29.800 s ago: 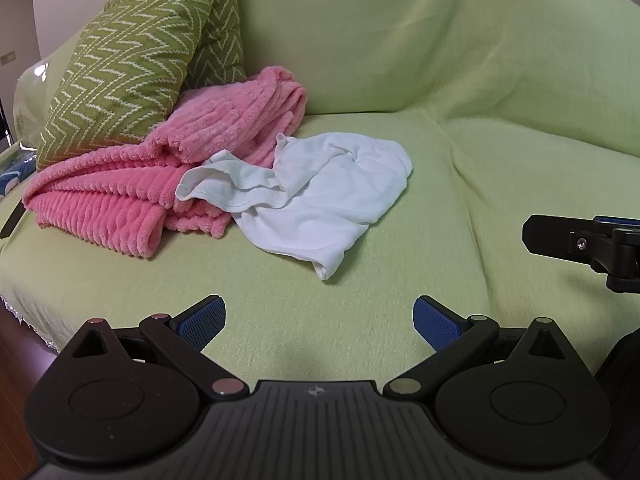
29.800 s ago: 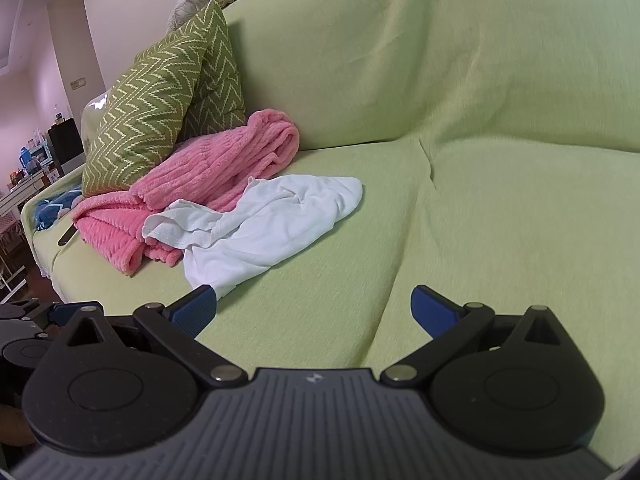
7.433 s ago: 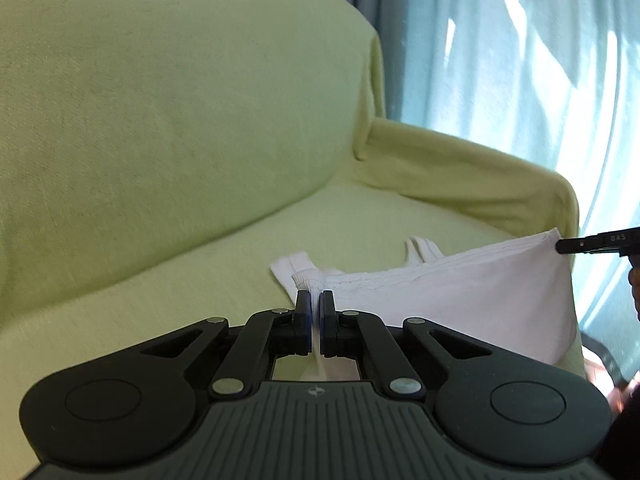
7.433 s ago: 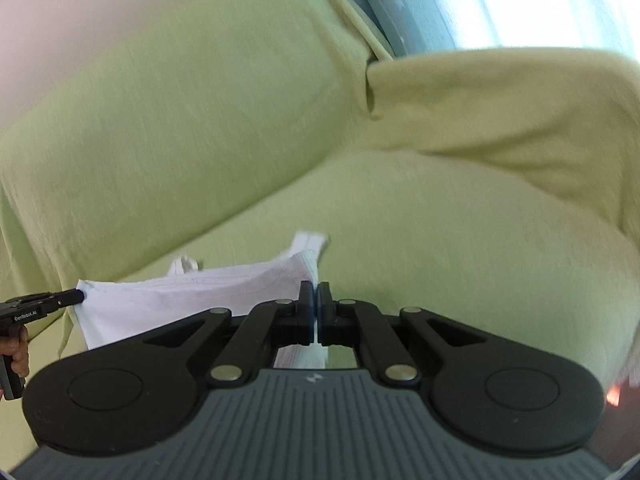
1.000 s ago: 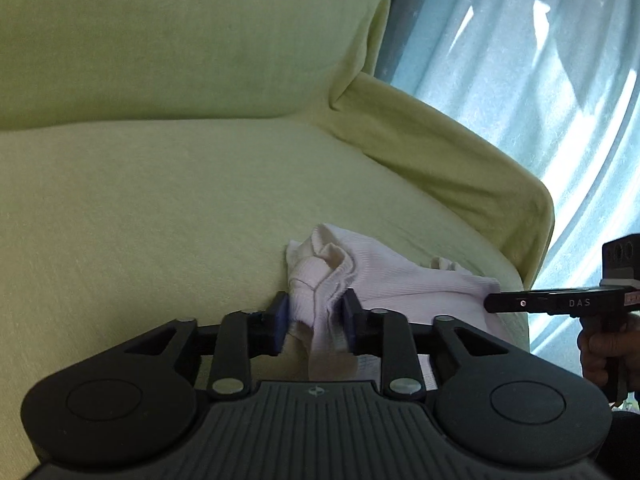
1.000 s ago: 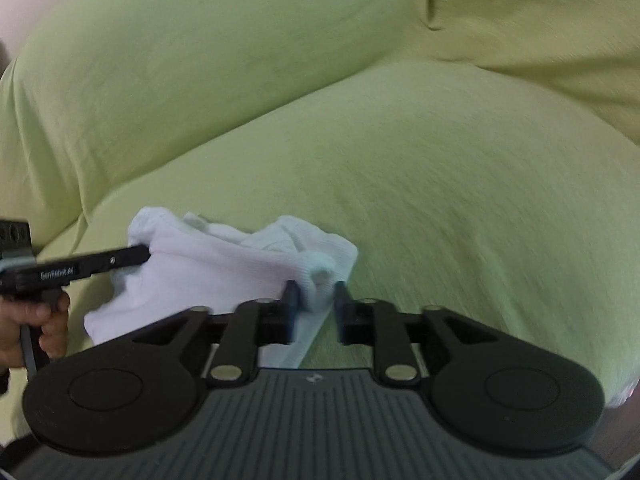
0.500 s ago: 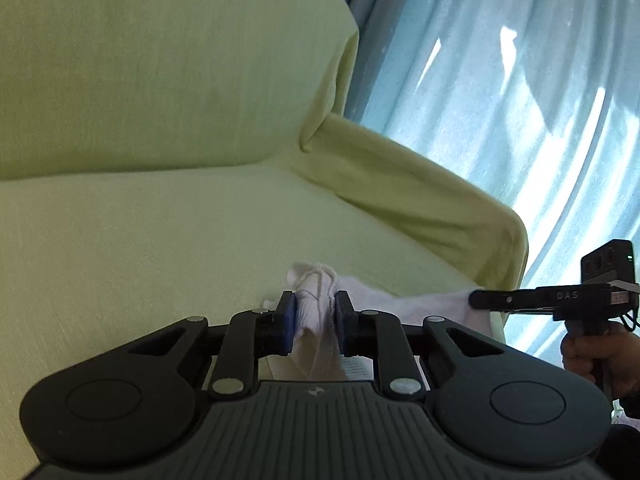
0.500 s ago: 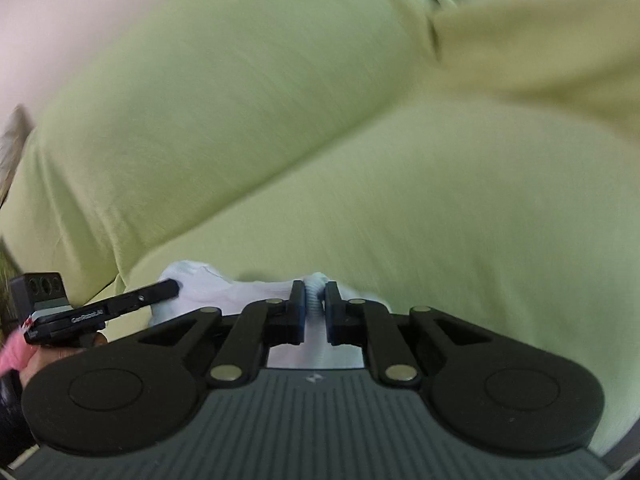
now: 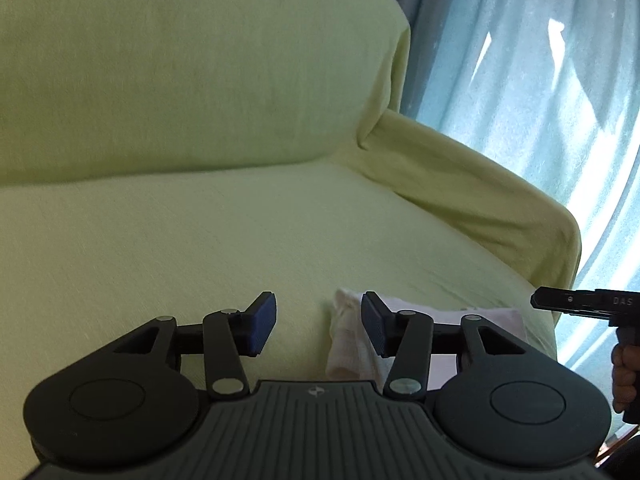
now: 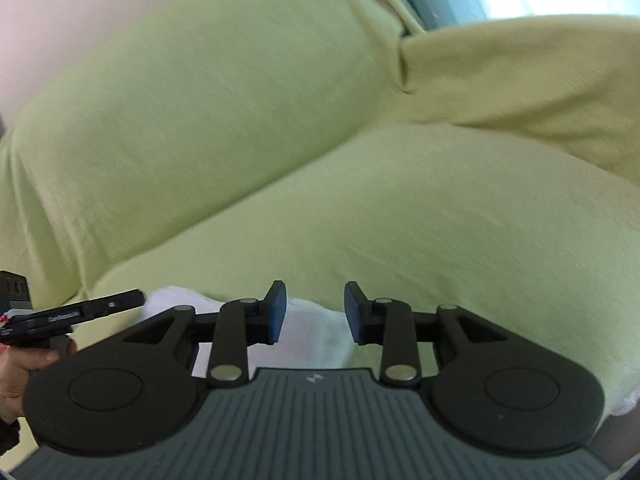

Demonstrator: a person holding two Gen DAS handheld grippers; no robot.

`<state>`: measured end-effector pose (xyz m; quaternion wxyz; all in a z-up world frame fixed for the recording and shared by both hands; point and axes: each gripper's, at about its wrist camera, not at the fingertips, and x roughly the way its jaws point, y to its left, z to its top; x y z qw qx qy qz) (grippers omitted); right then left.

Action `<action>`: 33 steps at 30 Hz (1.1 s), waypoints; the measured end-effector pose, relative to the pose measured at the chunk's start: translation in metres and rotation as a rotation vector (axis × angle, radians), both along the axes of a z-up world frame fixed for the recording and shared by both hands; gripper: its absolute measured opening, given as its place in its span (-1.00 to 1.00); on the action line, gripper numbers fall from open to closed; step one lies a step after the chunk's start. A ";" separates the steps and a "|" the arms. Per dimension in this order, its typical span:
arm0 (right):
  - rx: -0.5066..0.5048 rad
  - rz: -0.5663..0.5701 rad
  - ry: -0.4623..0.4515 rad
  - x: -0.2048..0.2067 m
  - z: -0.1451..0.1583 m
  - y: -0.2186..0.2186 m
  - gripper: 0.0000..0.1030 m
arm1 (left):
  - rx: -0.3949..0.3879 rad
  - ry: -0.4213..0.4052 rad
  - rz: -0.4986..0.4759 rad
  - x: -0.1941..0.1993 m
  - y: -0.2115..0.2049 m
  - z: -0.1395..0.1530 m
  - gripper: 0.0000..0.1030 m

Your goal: Fold clothes

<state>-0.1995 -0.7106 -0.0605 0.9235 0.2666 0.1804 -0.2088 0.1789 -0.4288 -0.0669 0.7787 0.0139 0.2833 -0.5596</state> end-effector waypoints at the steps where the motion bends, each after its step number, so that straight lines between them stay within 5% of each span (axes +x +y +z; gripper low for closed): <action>1: -0.014 0.011 -0.003 0.005 0.002 0.006 -0.44 | -0.017 -0.007 -0.027 -0.003 -0.001 0.003 -0.09; 6: 0.021 0.119 -0.019 0.033 -0.008 0.025 -0.44 | 0.026 0.012 -0.218 -0.020 -0.023 0.000 -0.09; 8: 0.033 0.145 0.026 0.043 -0.021 0.025 -0.46 | 0.057 0.008 -0.214 -0.017 -0.030 -0.007 -0.20; 11: 0.043 0.090 0.055 0.038 -0.037 0.012 -0.92 | 0.087 0.003 -0.196 -0.010 -0.039 -0.014 -0.36; 15: 0.034 0.006 0.038 0.029 -0.037 -0.009 -0.93 | 0.130 -0.024 -0.148 -0.001 -0.050 -0.015 -0.29; 22: -0.025 -0.069 0.036 0.023 -0.033 0.002 -0.91 | 0.041 -0.057 -0.117 -0.014 -0.022 0.007 -0.29; 25: -0.017 -0.071 -0.032 0.015 -0.030 0.009 -0.61 | 0.003 -0.039 -0.174 -0.026 -0.014 0.014 -0.29; 31: -0.053 0.122 0.006 0.040 -0.036 0.018 -0.55 | 0.126 -0.097 -0.281 -0.049 -0.043 -0.007 -0.29; 33: -0.047 0.088 0.039 0.043 -0.042 0.010 -0.82 | 0.148 -0.107 -0.250 -0.042 -0.051 -0.013 -0.39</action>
